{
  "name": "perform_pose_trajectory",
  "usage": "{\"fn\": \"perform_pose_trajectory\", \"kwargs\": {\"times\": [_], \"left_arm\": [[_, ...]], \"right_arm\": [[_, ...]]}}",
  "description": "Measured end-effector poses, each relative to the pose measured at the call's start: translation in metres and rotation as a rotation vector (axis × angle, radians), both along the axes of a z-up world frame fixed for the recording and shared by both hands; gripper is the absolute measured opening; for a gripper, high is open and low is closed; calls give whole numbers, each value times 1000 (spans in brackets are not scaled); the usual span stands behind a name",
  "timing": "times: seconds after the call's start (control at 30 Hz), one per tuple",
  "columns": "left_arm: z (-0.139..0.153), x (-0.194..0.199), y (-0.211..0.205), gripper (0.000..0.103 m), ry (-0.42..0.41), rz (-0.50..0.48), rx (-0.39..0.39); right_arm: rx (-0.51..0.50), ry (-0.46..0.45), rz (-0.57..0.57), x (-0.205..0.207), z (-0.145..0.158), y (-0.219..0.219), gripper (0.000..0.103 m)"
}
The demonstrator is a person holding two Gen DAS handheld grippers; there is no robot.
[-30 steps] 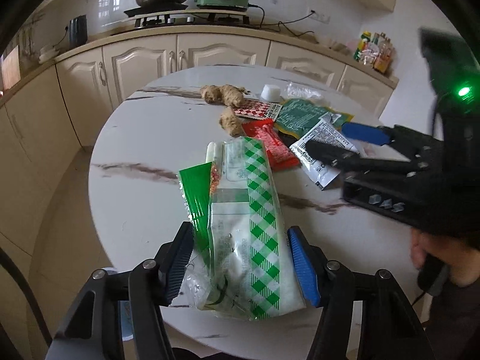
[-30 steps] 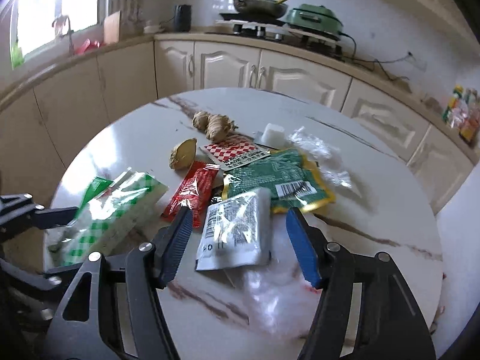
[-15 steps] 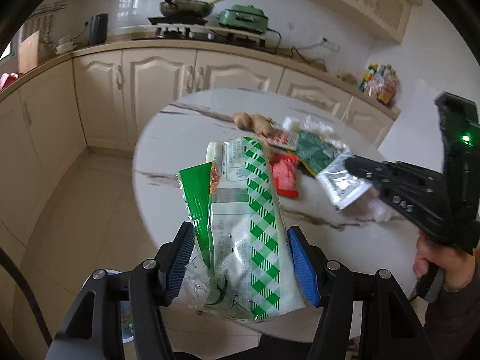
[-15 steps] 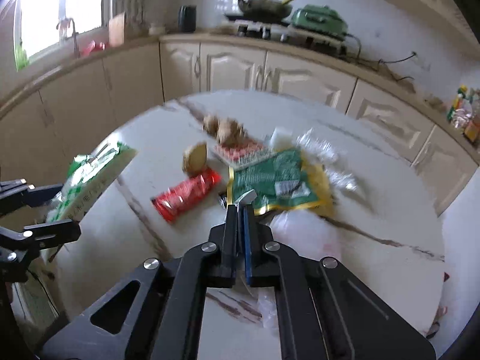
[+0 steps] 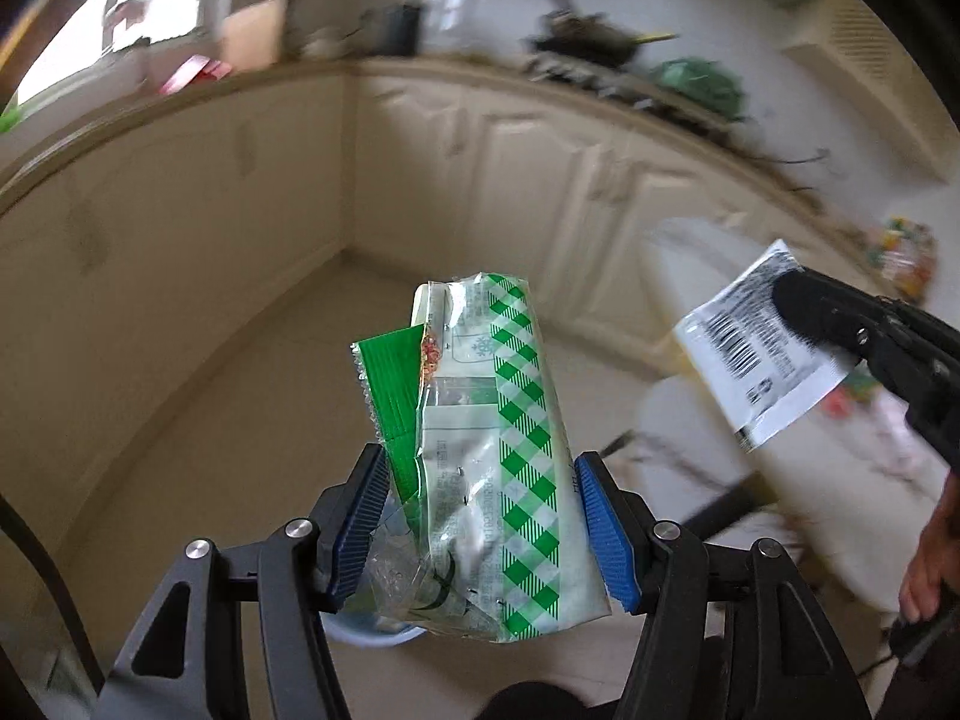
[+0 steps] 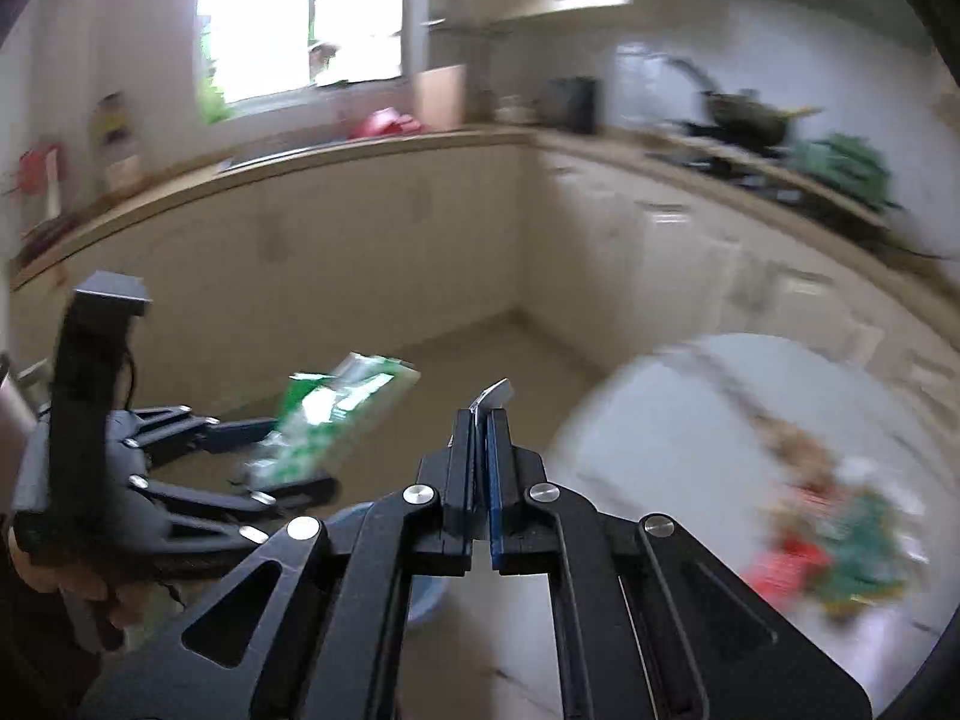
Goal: Collect trash
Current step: 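Carry wrapper and packet over the blue bucket and open both grippers, then move both tools back toward the table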
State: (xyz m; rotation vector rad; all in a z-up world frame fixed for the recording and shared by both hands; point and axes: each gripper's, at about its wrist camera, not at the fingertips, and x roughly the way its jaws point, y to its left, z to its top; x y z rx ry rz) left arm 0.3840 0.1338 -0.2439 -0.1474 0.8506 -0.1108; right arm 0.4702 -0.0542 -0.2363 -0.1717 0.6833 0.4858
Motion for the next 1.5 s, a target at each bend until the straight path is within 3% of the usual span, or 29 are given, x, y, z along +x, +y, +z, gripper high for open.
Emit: {"fn": "perform_pose_trajectory", "kwargs": {"times": [0.13,0.47,0.63,0.73,0.9,1.03,1.1,1.27,1.37,1.43,1.5], "left_arm": [[-44,12,36,58,112,67,-12],[-165,82,93,60,390,123,-87],[-205,115,102,61,519,152,-76],[-206,128,97,62,526,177,-77],[-208,130,103,63,511,166,-127],[-207,125,111,63,498,185,-162],[-204,118,114,63,477,189,-153],[-156,86,99,63,364,219,-72],[-114,60,92,63,270,259,-13],[-82,43,90,63,196,289,-6],[-53,29,83,64,126,316,-8]], "right_arm": [[-71,119,79,33,-67,75,4],[-98,421,88,99,-215,136,5],[-81,528,79,122,-257,144,5],[-74,559,83,126,-270,146,5],[-50,568,80,125,-278,146,13],[-19,555,71,126,-270,145,27],[-11,538,74,125,-263,141,28],[-1,474,62,114,-225,136,34],[-14,388,41,99,-186,131,53],[-15,320,16,88,-157,125,80],[11,238,7,71,-122,116,92]]}}
